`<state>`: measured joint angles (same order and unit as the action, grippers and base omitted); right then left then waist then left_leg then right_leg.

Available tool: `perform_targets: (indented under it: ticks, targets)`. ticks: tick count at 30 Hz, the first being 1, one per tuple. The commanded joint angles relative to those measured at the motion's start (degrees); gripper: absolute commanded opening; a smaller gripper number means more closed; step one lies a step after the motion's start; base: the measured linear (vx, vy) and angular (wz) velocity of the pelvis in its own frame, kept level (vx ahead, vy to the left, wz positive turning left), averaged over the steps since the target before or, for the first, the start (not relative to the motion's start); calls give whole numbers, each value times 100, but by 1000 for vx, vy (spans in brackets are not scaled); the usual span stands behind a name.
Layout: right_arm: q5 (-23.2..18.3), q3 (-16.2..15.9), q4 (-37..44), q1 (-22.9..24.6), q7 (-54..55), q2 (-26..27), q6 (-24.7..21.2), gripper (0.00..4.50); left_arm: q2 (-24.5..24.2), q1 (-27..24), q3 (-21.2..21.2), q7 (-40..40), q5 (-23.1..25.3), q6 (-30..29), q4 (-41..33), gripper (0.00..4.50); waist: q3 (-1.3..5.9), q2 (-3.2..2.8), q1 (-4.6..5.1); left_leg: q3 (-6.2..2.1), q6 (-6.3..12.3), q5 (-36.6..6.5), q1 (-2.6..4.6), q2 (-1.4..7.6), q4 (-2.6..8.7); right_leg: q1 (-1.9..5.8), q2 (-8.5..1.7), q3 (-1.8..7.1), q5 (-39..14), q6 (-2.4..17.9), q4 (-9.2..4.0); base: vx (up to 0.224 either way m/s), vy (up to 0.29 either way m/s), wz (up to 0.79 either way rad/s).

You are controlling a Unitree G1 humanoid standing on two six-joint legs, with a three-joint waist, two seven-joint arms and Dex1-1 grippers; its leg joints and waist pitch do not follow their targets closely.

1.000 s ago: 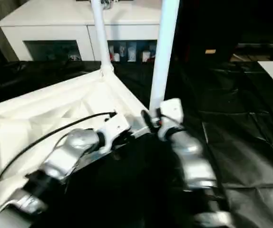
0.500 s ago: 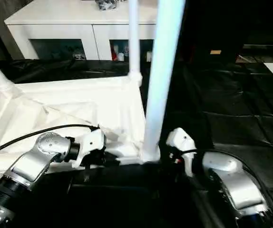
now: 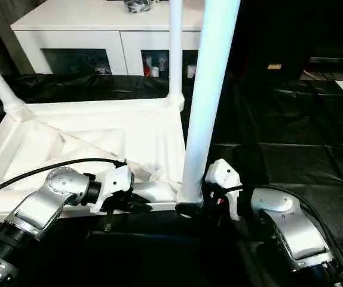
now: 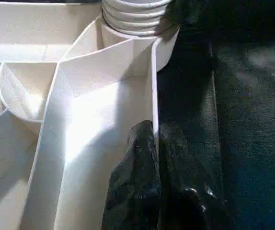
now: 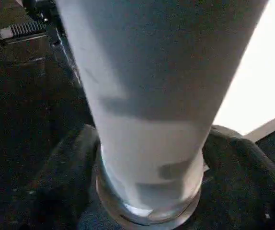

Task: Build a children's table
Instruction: Rotate leg to tighten

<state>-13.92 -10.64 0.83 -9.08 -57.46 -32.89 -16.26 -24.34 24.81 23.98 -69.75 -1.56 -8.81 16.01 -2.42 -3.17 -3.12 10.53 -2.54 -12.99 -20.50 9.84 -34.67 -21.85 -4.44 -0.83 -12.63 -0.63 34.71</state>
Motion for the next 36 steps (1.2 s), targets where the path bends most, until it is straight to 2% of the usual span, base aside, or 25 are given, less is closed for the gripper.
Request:
perform_targets:
  ticks: [1,6,8,11,13,14,15,16,17,18,19,20,21,23,24,27,29,30,32,34,36]
  targets:
    - [-41,10,-39,-83,-7,-8,-70,331,-52,-72,220,-196,38,-53,99,0,304,88,11,-106,665,-239,38,325,393,233,-343,159,426,1772,-267,0,0,0]
    - [-42,21,-82,-91,10,32,-96,282,-69,-79,232,-251,60,-72,116,0,297,80,15,-107,587,-354,36,319,396,231,-339,163,285,1747,-275,0,0,0]
    - [1,51,-150,-99,138,103,-90,276,-69,-87,241,-250,74,-76,123,0,300,83,24,-106,561,-382,38,315,396,230,-339,164,263,1748,-276,0,0,0]
    - [304,86,-498,-216,743,344,-46,269,-33,-78,261,-110,160,-206,163,0,282,87,54,-97,496,-478,35,304,407,214,-328,164,114,1738,-293,0,0,0]
    - [583,155,-1017,-388,1548,736,-126,267,94,-46,309,195,324,-456,258,0,245,82,138,-109,303,-793,23,284,458,208,-333,156,-402,1694,-344,0,0,0]
    - [583,155,-1017,-388,1548,736,-126,267,94,-46,309,195,324,-456,258,0,217,85,182,-135,136,-1064,5,274,506,229,-324,143,-958,1546,-387,0,0,0]
    - [650,375,-1459,-585,2531,1330,-306,266,457,-1,255,673,346,-877,304,0,204,87,222,-127,60,-1203,14,291,519,212,-343,156,-1194,1536,-399,-58,-4,-8]
    - [684,499,-1639,-687,3023,1592,-359,266,637,31,238,918,381,-1028,336,0,193,73,245,-133,-101,-1480,65,262,523,158,-341,159,-1711,1401,-460,-55,-3,-6]
    - [709,578,-1754,-754,3340,1756,-389,266,751,53,230,1075,409,-1117,359,0,192,82,277,-157,-177,-1579,69,262,537,155,-344,159,-1897,1330,-472,-55,-3,-6]
    - [709,805,-2035,-936,4160,2212,-473,266,1178,148,169,1732,542,-1392,523,0,190,81,347,-185,-292,-1668,48,264,569,149,-332,159,-2061,1177,-487,0,0,0]
    - [704,897,-2140,-1005,4493,2403,-490,266,1366,191,136,2042,610,-1488,607,0,210,80,353,-184,-326,-1677,73,264,558,132,-323,159,-1979,1174,-491,0,0,0]
    - [711,1019,-2262,-1093,4948,2639,-496,265,1602,257,90,2393,670,-1618,733,0,209,100,355,-181,-328,-1759,94,252,555,110,-310,164,-1993,1138,-517,0,0,0]
    - [731,1118,-2335,-1156,5331,2821,-499,265,1779,306,49,2608,686,-1748,826,0,218,94,350,-176,-321,-1738,95,248,547,110,-314,174,-1910,1147,-518,0,0,0]
    - [747,1158,-2384,-1195,5510,2916,-494,265,1872,336,28,2727,704,-1803,883,0,214,111,342,-167,-253,-1732,65,242,563,116,-291,171,-1670,1123,-524,0,0,0]
    - [773,1144,-2503,-1280,5645,3038,-465,265,2010,403,10,2973,784,-1788,1020,0,217,126,340,-166,-228,-1789,70,239,563,110,-294,170,-1747,1085,-536,0,0,0]
    - [919,920,-2806,-1608,5709,3338,-119,265,2180,597,140,3374,1143,-1566,1441,0,239,121,334,-168,-186,-1835,84,225,546,89,-306,176,-1916,1010,-565,0,0,0]
    - [876,890,-2766,-1632,5506,3349,-11,265,2129,589,161,3328,1187,-1569,1422,0,235,125,302,-169,-126,-1649,33,236,563,119,-304,181,-1663,999,-544,0,0,0]
    - [842,848,-2644,-1624,5232,3316,126,321,2048,571,185,3278,1247,-1569,1380,0,230,120,294,-176,-113,-1726,27,249,577,121,-310,168,-1736,976,-545,0,0,0]
    - [847,851,-2424,-1571,5069,3211,334,335,1959,542,168,3235,1260,-1603,1333,0,244,109,284,-171,-107,-1693,35,252,569,113,-316,178,-1666,980,-543,0,0,0]
    - [928,808,-2309,-1541,5078,3093,373,355,1919,532,151,3225,1245,-1592,1322,0,251,123,278,-166,-73,-1538,14,252,563,132,-304,177,-1343,1048,-519,0,0,0]
    - [830,873,-2035,-1474,4797,2813,305,378,1760,495,130,3020,1185,-1495,1232,0,245,124,263,-152,-4,-1488,17,251,554,138,-303,179,-1321,1064,-521,0,0,0]
